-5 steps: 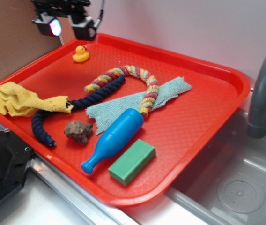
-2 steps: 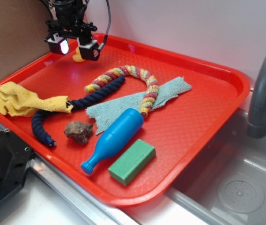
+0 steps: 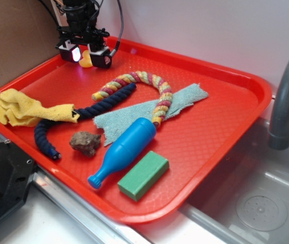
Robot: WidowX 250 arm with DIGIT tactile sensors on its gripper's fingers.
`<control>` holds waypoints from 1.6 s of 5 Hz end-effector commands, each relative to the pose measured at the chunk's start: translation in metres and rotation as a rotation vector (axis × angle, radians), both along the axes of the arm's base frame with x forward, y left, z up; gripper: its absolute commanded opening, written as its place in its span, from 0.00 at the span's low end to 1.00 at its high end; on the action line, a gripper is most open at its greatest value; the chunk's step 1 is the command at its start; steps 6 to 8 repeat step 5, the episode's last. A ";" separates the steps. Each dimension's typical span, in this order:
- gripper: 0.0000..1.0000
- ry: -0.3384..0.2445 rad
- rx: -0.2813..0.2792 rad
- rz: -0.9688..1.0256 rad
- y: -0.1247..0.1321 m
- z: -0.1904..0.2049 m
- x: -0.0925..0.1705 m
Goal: Grab the yellow duck.
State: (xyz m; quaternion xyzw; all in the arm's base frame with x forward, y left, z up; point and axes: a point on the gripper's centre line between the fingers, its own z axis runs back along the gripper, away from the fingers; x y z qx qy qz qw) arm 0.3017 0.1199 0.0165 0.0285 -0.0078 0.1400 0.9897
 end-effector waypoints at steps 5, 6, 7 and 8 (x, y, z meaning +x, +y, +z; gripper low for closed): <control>0.00 0.020 -0.004 -0.157 -0.084 0.168 -0.115; 0.00 0.020 -0.004 -0.157 -0.084 0.168 -0.115; 0.00 0.020 -0.004 -0.157 -0.084 0.168 -0.115; 0.00 0.020 -0.004 -0.157 -0.084 0.168 -0.115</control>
